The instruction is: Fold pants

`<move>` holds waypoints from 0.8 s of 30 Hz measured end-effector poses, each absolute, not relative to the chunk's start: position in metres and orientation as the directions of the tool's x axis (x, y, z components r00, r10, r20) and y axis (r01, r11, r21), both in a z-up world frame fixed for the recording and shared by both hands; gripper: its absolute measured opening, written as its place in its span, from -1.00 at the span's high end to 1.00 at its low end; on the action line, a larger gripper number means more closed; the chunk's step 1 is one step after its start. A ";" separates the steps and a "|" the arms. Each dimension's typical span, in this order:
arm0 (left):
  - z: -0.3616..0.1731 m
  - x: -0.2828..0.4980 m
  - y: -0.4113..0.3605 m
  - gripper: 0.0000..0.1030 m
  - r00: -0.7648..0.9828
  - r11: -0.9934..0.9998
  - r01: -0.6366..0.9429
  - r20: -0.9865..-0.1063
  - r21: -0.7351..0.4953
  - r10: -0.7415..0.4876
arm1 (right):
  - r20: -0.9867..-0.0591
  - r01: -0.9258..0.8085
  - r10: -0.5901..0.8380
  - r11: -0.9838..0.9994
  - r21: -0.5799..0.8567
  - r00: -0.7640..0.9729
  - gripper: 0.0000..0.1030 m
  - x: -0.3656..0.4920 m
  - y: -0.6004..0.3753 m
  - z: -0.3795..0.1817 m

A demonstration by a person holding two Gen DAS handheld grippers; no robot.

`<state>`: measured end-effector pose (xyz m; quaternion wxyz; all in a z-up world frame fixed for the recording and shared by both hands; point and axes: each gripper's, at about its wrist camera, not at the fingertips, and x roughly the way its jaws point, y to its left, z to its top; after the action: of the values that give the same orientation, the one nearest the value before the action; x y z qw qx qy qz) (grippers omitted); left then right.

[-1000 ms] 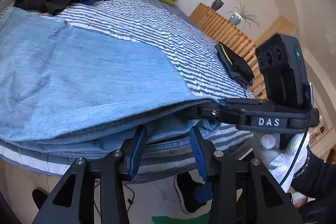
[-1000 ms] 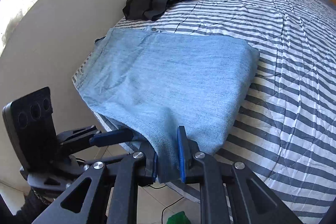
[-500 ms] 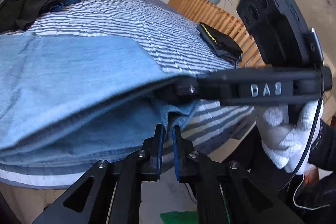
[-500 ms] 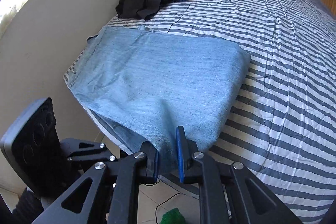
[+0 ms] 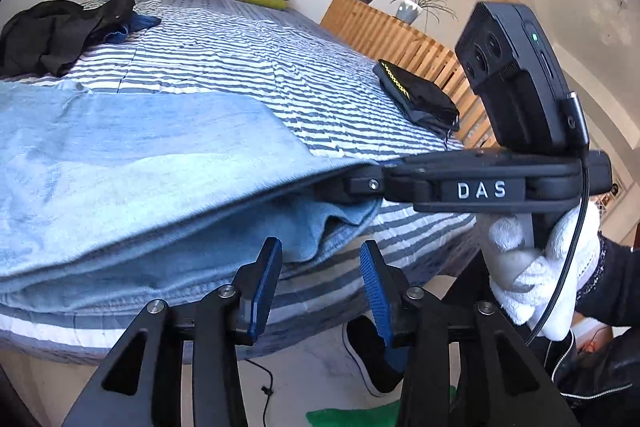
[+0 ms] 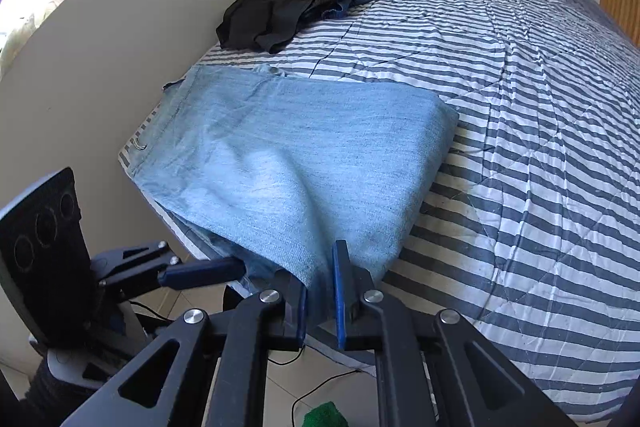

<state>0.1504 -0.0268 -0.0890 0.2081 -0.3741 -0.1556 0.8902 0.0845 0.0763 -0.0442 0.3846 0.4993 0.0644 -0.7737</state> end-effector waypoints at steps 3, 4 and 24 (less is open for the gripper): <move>-0.106 0.142 -0.035 0.18 -0.608 -0.881 -0.212 -0.648 -0.424 0.458 | -0.818 0.643 -0.533 -0.708 0.292 -0.216 0.85 0.085 0.086 -0.047; -0.114 0.140 -0.040 0.18 -0.593 -0.878 -0.193 -0.661 -0.438 0.460 | -0.816 0.633 -0.545 -0.705 0.319 -0.196 0.85 0.085 0.088 -0.051; -0.095 0.175 0.034 -0.07 -0.485 -0.810 -0.401 -0.651 -0.428 0.584 | -0.744 0.591 -0.644 -0.675 0.443 -0.178 0.23 0.016 0.122 -0.036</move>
<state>0.1752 0.0336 -0.0947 0.2882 -0.4176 -0.1093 0.8547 0.0159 0.1220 -0.0363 0.4023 0.4991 -0.0267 -0.7670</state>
